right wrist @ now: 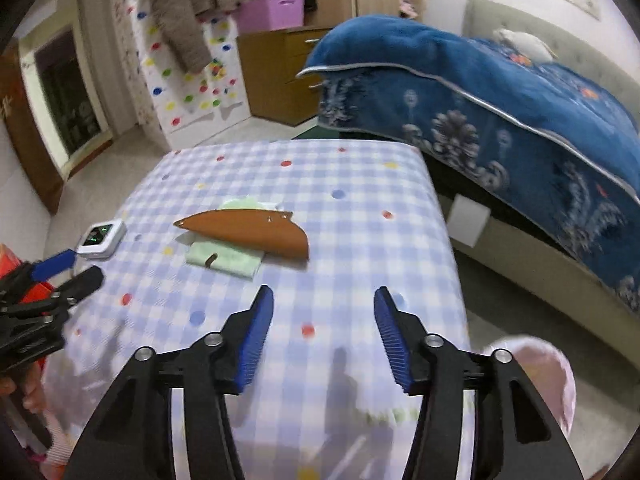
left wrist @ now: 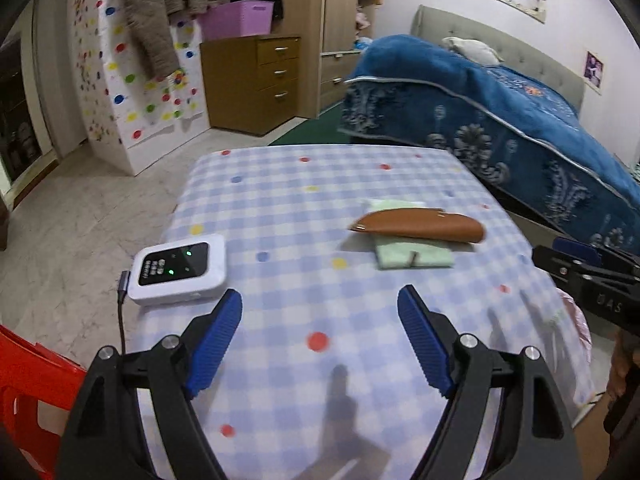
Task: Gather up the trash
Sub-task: 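Grasp the brown leather sheath with the right gripper and lift it, then grasp the green cloth pouch with the left gripper while the right holds the sheath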
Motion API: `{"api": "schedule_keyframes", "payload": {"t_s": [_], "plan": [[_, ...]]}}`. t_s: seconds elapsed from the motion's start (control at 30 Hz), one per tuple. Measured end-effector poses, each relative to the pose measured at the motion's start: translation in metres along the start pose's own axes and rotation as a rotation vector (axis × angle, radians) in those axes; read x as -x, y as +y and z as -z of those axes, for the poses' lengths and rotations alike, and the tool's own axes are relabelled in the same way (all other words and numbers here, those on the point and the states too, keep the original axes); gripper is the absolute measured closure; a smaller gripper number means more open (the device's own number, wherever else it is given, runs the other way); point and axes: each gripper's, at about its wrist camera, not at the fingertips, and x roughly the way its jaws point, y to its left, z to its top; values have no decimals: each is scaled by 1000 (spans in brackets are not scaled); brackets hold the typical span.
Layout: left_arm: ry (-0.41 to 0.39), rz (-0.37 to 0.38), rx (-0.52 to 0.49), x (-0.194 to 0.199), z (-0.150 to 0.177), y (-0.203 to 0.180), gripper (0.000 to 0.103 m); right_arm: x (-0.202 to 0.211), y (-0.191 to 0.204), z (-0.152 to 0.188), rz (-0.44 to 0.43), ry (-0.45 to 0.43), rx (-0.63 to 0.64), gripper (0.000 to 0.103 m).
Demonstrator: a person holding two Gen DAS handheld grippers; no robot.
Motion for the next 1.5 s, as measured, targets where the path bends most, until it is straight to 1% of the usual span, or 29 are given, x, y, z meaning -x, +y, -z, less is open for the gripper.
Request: {"api": "schedule_keyframes", "payload": {"t_s": [0.13,0.3,0.37,0.5,0.6,0.67,0.7,0.77,0.83,0.9,0.97,1.1,1.13,1.17,1.27,1.4,1.5], "plan": [[13,-20,3,-15,-7,9,25,-33,8,-13,-11,29,49,48],[29,-13,5,-31,-12,7,25,-61,11,-22,-28,53,107,48],[35,-7,-1,-35,-12,3,25,-70,11,-25,-52,62,109,48],[49,1,-10,-41,-11,-5,25,-79,11,-26,-135,69,111,49],[55,-1,-18,-43,-9,-10,25,-78,16,-26,-195,63,127,57],[59,-4,-19,-41,-7,-12,25,-73,20,-27,-219,54,138,67],[59,-5,-18,-40,-7,-13,25,-71,22,-28,-227,50,142,71],[61,-9,-19,-35,-5,-14,25,-64,27,-28,-253,45,146,84],[61,-15,-21,-31,-3,-14,25,-55,30,-26,-285,37,144,89],[63,-18,-20,-26,0,-14,25,-45,34,-23,-297,21,143,94],[67,-18,-21,-21,4,-16,25,-31,39,-19,-287,-5,149,99],[68,-13,-37,-15,9,-24,25,0,38,-11,-247,-61,137,99],[68,-10,-42,-14,9,-27,21,9,36,-8,-235,-75,131,99],[64,-8,-46,-13,10,-31,18,19,32,-5,-216,-86,128,99],[57,1,-56,-15,9,-40,14,40,21,4,-161,-107,116,99],[67,19,-71,-25,4,-55,13,62,4,18,-83,-133,100,99],[73,50,-80,-36,-3,-66,13,71,-6,26,-35,-147,84,99]]}}
